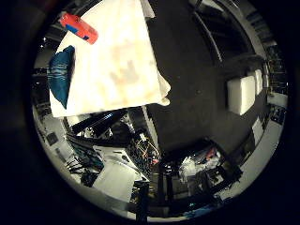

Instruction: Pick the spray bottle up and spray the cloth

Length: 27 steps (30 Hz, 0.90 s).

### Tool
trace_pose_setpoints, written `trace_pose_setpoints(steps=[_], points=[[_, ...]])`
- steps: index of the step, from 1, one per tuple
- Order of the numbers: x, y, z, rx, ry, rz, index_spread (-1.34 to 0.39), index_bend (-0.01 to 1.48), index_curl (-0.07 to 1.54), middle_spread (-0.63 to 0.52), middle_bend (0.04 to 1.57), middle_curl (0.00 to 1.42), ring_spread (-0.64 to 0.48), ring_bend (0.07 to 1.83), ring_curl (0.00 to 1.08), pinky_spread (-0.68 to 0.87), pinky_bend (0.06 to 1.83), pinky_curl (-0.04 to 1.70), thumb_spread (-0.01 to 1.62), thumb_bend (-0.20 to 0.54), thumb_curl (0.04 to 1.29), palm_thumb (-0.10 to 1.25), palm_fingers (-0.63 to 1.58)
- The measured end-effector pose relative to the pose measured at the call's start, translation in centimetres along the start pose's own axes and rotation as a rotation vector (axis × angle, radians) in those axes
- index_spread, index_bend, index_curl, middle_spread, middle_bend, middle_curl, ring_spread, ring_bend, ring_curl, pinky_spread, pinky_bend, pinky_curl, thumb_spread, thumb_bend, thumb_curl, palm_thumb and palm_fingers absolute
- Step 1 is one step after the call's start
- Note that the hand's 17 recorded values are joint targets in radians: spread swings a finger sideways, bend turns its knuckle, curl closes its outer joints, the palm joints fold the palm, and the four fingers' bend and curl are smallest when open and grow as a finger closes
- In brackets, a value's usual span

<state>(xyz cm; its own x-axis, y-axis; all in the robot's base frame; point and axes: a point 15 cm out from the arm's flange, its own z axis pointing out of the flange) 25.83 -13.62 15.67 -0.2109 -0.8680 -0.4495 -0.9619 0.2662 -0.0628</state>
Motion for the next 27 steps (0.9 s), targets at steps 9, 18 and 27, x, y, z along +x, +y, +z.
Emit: trace_pose_setpoints(steps=[9, 18, 27], points=[[-1.5, -3.8, 1.8, 0.038, -0.131, -0.037, -0.30, 0.14, 0.25, 0.03, 0.22, 0.39, 0.16, 0.48, 0.27, 0.40, 0.53, 0.28, 1.01, -0.030, 0.27, 0.39, 0.14], [-2.1, -6.5, 2.9, 0.072, -0.313, -0.062, -0.28, 0.14, 0.24, 0.05, 0.22, 0.37, 0.18, 0.48, 0.26, 0.40, 0.56, 0.29, 0.97, -0.029, 0.27, 0.33, 0.09], [-2.5, -8.5, 2.8, -0.030, -0.642, -0.122, -0.29, 0.16, 0.27, 0.07, 0.22, 0.36, 0.19, 0.36, 0.24, 0.37, 0.45, 0.28, 0.95, -0.025, 0.29, 0.37, 0.01]])
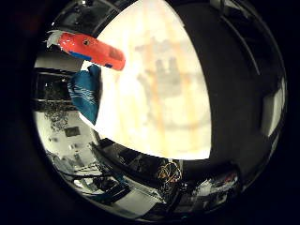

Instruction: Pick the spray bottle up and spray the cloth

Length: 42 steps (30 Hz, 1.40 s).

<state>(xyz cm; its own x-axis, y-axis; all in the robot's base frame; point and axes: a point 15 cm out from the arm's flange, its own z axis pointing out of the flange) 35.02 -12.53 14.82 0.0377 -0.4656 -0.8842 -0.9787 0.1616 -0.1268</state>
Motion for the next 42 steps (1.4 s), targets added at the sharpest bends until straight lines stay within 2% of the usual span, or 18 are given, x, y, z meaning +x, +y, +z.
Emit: trace_pose_setpoints(steps=[3, 7, 27, 42], points=[[0.4, -1.2, -1.0, -0.026, -0.097, -0.026, -0.29, 0.15, 0.27, 0.09, 0.21, 0.36, 0.19, 0.35, 0.24, 0.36, 0.43, 0.28, 0.94, -0.026, 0.29, 0.39, -0.01], [1.6, -1.7, -1.5, -0.040, -0.118, -0.052, -0.30, 0.15, 0.26, 0.10, 0.20, 0.35, 0.19, 0.34, 0.24, 0.36, 0.41, 0.29, 0.92, -0.031, 0.29, 0.39, -0.01], [0.2, -4.1, 3.7, -0.153, -0.111, -0.129, -0.32, 0.15, 0.24, 0.10, 0.20, 0.34, 0.19, 0.31, 0.26, 0.36, 0.38, 0.32, 0.89, -0.032, 0.30, 0.38, -0.01], [0.5, -8.5, 6.8, -0.133, -0.147, -0.144, -0.31, 0.14, 0.23, 0.09, 0.20, 0.34, 0.18, 0.31, 0.26, 0.36, 0.38, 0.32, 0.90, -0.032, 0.29, 0.39, 0.00]])
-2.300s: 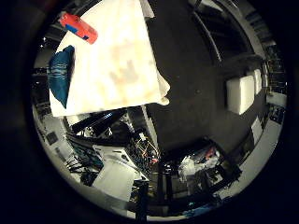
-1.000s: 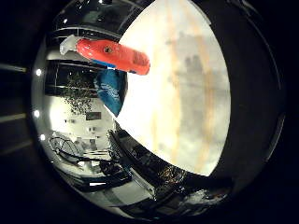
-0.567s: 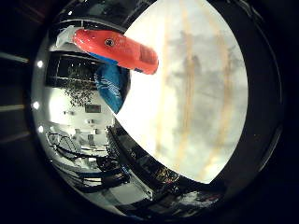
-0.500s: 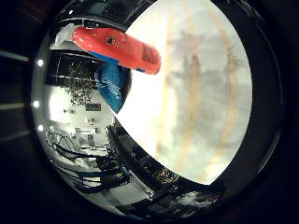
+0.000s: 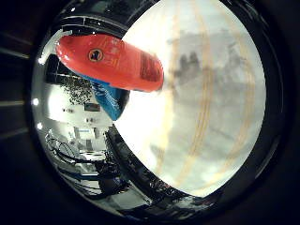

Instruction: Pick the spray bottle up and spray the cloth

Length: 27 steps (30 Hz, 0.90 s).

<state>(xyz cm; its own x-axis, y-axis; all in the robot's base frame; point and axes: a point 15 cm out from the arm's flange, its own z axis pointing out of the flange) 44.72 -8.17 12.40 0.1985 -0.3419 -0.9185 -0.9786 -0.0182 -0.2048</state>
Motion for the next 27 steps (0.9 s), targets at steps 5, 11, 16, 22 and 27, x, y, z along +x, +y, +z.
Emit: trace_pose_setpoints(steps=[5, 11, 16, 22, 27], points=[[0.6, -1.1, 1.2, -0.017, -0.002, 0.001, -0.31, 0.15, 0.23, 0.09, 0.20, 0.34, 0.17, 0.31, 0.26, 0.35, 0.38, 0.32, 0.90, -0.032, 0.29, 0.39, 0.00], [2.0, -2.0, 2.5, -0.035, 0.016, 0.012, -0.30, 0.14, 0.23, 0.09, 0.20, 0.34, 0.17, 0.32, 0.26, 0.35, 0.38, 0.33, 0.90, -0.031, 0.29, 0.40, 0.00], [2.4, -2.7, 3.7, -0.040, 0.019, 0.021, -0.30, 0.14, 0.23, 0.09, 0.21, 0.35, 0.17, 0.32, 0.26, 0.35, 0.38, 0.33, 0.89, -0.032, 0.29, 0.40, 0.00], [2.3, -4.0, 4.7, -0.050, 0.023, 0.020, -0.28, 0.15, 0.24, 0.09, 0.21, 0.35, 0.17, 0.32, 0.27, 0.35, 0.38, 0.32, 0.89, -0.032, 0.29, 0.40, 0.00], [1.8, -5.2, 6.0, -0.065, 0.017, 0.021, -0.23, 0.15, 0.25, 0.09, 0.21, 0.35, 0.17, 0.33, 0.27, 0.33, 0.37, 0.32, 0.90, -0.031, 0.29, 0.40, 0.04]])
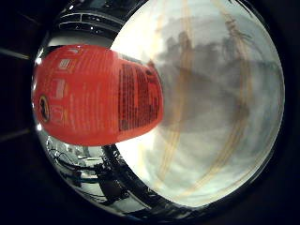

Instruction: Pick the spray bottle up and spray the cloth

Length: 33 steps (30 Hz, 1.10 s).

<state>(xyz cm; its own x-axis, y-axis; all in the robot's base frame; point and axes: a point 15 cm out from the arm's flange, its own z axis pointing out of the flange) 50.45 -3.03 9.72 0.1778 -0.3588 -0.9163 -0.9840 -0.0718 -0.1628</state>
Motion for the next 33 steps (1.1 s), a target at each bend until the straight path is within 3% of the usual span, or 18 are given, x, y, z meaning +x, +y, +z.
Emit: trace_pose_setpoints(steps=[7, 10, 13, 15, 16, 18, 20, 23, 26, 33], points=[[-0.9, -0.7, 2.5, -0.042, -0.020, -0.013, -0.16, 0.16, 0.27, 0.09, 0.23, 0.35, 0.14, 0.39, 0.28, 0.25, 0.33, 0.31, 0.91, -0.025, 0.30, 0.45, 0.18], [-1.3, -1.0, 3.4, -0.048, -0.031, -0.015, -0.16, 0.16, 0.27, 0.06, 0.28, 0.37, 0.08, 0.47, 0.29, 0.21, 0.33, 0.30, 0.92, -0.020, 0.31, 0.51, 0.33], [-1.5, -1.1, 4.1, -0.054, -0.038, -0.016, -0.20, 0.17, 0.27, 0.00, 0.36, 0.39, -0.01, 0.65, 0.32, 0.12, 0.35, 0.28, 0.93, -0.002, 0.33, 0.66, 0.61], [-1.7, -1.4, 4.2, -0.044, -0.044, -0.016, -0.26, 0.17, 0.28, -0.05, 0.46, 0.43, -0.09, 0.80, 0.36, -0.01, 0.47, 0.29, 0.93, 0.016, 0.36, 0.80, 0.94], [-1.8, -1.6, 4.3, -0.034, -0.051, -0.016, -0.29, 0.21, 0.30, -0.08, 0.54, 0.47, -0.14, 0.85, 0.39, -0.12, 0.59, 0.32, 0.92, 0.013, 0.38, 0.86, 1.17], [-2.2, -2.3, 4.4, -0.004, -0.070, -0.013, -0.31, 0.31, 0.36, -0.09, 0.65, 0.51, -0.17, 0.91, 0.42, -0.24, 0.71, 0.37, 0.91, 0.000, 0.40, 0.91, 1.33], [-2.4, -2.7, 4.4, 0.009, -0.079, -0.004, -0.30, 0.54, 0.47, -0.09, 0.82, 0.57, -0.17, 1.02, 0.46, -0.31, 0.83, 0.42, 0.89, -0.009, 0.42, 0.97, 1.41], [-2.2, -2.5, 4.5, 0.007, -0.091, 0.023, -0.24, 0.81, 0.58, -0.07, 0.98, 0.62, -0.15, 1.14, 0.51, -0.30, 0.99, 0.51, 0.88, -0.012, 0.46, 1.02, 1.42], [-2.8, -2.1, 4.4, 0.001, -0.121, 0.033, -0.20, 0.99, 0.65, -0.06, 1.13, 0.65, -0.15, 1.29, 0.56, -0.25, 1.15, 0.61, 0.87, -0.006, 0.52, 1.08, 1.33], [-4.4, -1.7, 4.0, -0.029, -0.147, 0.038, -0.18, 1.11, 0.70, -0.06, 1.28, 0.66, -0.15, 1.44, 0.60, -0.18, 1.25, 0.80, 0.79, -0.017, 0.64, 1.10, 1.20]])
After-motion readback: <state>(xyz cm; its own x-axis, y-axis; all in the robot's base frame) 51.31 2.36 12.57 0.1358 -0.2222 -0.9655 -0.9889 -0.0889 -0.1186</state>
